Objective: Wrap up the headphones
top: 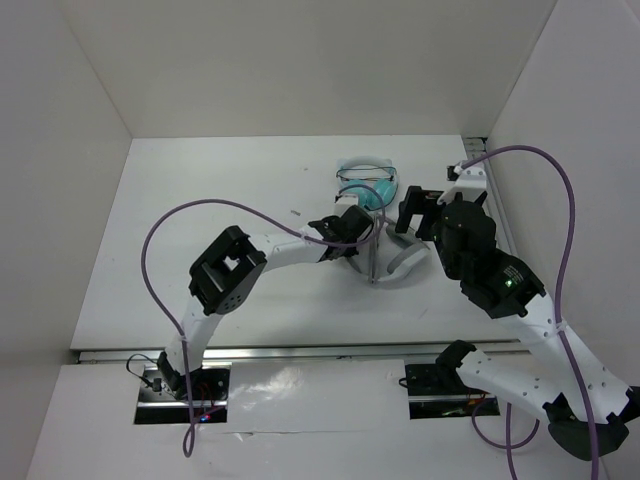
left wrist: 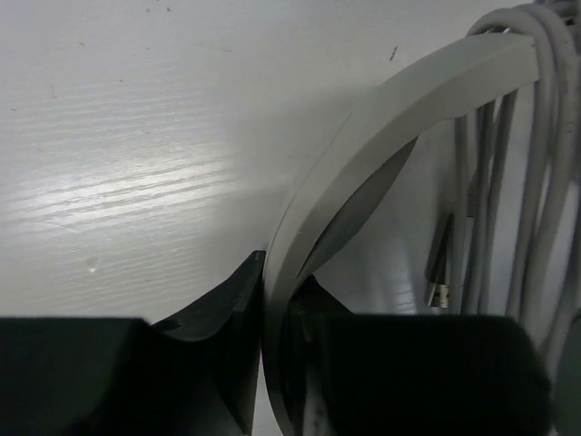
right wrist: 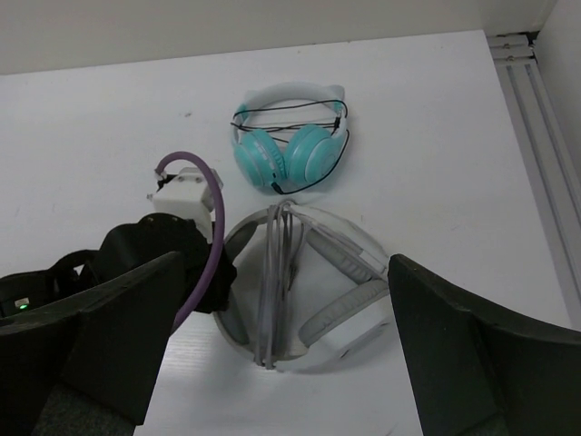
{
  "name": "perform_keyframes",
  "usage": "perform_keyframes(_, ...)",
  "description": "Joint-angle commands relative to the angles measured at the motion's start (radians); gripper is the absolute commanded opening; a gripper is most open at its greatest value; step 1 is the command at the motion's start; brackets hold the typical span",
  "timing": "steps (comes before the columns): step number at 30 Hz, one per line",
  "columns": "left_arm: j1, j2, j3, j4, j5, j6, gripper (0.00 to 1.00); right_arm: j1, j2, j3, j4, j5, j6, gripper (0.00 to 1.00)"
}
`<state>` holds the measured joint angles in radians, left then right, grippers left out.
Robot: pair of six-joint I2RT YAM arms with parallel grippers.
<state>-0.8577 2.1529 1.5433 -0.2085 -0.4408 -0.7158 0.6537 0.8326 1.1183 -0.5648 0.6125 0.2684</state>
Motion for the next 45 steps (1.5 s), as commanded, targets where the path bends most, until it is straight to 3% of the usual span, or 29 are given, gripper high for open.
perform_keyframes(1,0.000,0.007,0.064,0.011,0.039,-0.079,0.29,-0.005,-0.012,-0.006,0.005,-0.039,0.002,1.00)
perform_keyframes(4,0.000,-0.013,0.039,-0.031,0.008,-0.120,0.39,-0.005,-0.012,-0.006,-0.004,-0.039,0.002,1.00)
perform_keyframes(5,0.000,-0.042,0.025,-0.043,-0.001,-0.120,0.59,-0.005,-0.012,0.003,-0.004,-0.049,0.002,1.00)
perform_keyframes(7,0.000,-0.073,-0.014,-0.043,-0.010,-0.132,0.90,-0.005,-0.012,0.003,-0.004,-0.063,0.002,1.00)
perform_keyframes(8,0.009,-0.086,-0.026,-0.043,-0.010,-0.132,1.00,-0.005,-0.012,0.012,-0.004,-0.077,0.002,1.00)
perform_keyframes(14,-0.024,-0.273,-0.113,-0.032,-0.032,-0.110,1.00,-0.005,-0.021,0.041,-0.004,-0.180,0.002,1.00)
perform_keyframes(17,-0.067,-0.455,-0.166,-0.071,-0.110,-0.097,1.00,-0.005,-0.044,0.041,-0.004,-0.179,0.031,1.00)
perform_keyframes(23,-0.157,-0.868,-0.230,-0.438,-0.303,-0.136,1.00,-0.005,-0.055,0.247,-0.193,-0.218,0.040,1.00)
perform_keyframes(28,-0.196,-1.253,-0.288,-0.666,-0.315,-0.180,1.00,-0.066,-0.118,0.343,-0.323,-0.371,0.019,1.00)
perform_keyframes(33,-0.196,-1.395,-0.264,-0.925,-0.325,-0.269,1.00,-0.199,-0.153,0.408,-0.457,-0.453,-0.047,1.00)
perform_keyframes(35,-0.196,-1.447,-0.281,-0.975,-0.325,-0.278,1.00,-0.200,-0.187,0.397,-0.481,-0.485,-0.032,1.00)
perform_keyframes(45,-0.196,-1.639,-0.393,-1.022,-0.279,-0.290,1.00,-0.224,-0.277,0.407,-0.589,-0.473,-0.012,1.00)
